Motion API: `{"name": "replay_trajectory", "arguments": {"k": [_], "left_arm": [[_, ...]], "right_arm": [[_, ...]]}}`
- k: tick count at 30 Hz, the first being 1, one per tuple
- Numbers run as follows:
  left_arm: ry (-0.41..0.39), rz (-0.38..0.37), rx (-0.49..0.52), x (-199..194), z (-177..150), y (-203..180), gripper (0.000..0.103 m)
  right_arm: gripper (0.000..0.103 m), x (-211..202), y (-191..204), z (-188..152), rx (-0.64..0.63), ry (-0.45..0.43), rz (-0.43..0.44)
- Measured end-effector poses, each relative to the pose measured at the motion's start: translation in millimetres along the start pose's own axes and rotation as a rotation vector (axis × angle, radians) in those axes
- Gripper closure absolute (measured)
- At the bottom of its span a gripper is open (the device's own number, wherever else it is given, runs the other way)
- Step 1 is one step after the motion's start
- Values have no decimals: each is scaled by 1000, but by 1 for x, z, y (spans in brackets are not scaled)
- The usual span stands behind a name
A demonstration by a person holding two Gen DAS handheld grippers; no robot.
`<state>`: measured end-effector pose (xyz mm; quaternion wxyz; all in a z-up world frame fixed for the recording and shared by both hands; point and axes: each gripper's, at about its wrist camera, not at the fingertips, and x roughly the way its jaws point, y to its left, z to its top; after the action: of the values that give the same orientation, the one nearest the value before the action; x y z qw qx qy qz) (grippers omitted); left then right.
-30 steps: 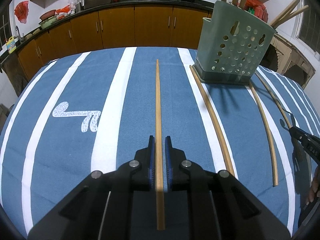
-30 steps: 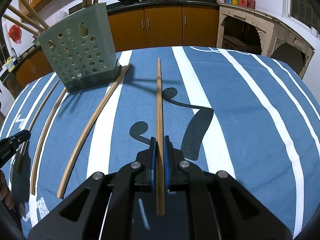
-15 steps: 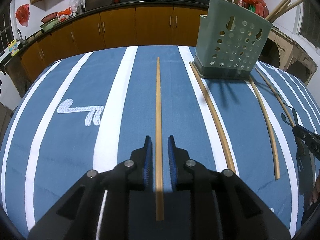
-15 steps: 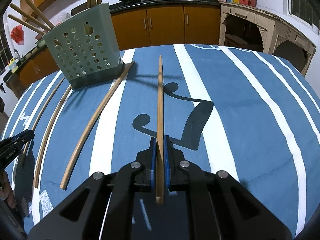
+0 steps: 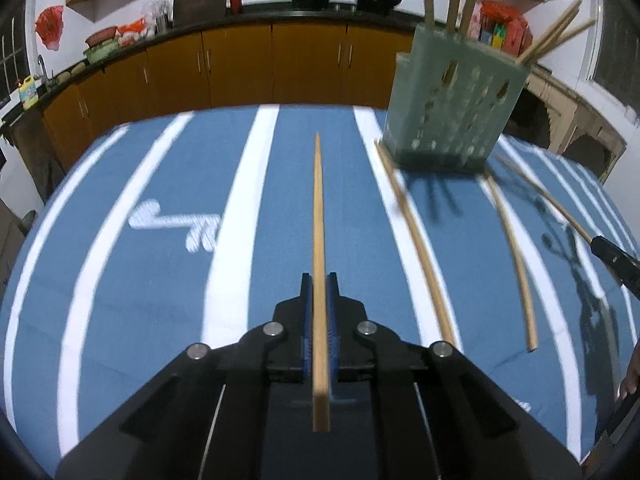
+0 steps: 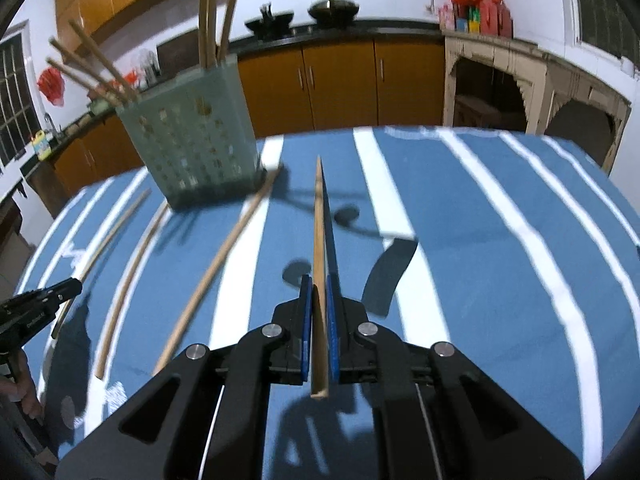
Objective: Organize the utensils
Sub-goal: 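Lift both held chopsticks and carry them toward the green holder, then raise both chopsticks upright and lower them into the holder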
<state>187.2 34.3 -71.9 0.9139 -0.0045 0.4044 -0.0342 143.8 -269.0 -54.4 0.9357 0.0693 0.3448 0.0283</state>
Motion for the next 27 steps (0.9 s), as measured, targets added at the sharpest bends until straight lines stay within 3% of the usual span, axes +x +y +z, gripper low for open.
{"name": "replay_trajectory", "arguments": {"k": [16,27], "left_arm": [[-275,-64,-78,-80,40,19,95],[-343,-94,-113,-100,53,22,95]], "right_arm": [[95,-41,-3,31,23,-182,38],[95,-55,-4,43,47,-248,61]]}}
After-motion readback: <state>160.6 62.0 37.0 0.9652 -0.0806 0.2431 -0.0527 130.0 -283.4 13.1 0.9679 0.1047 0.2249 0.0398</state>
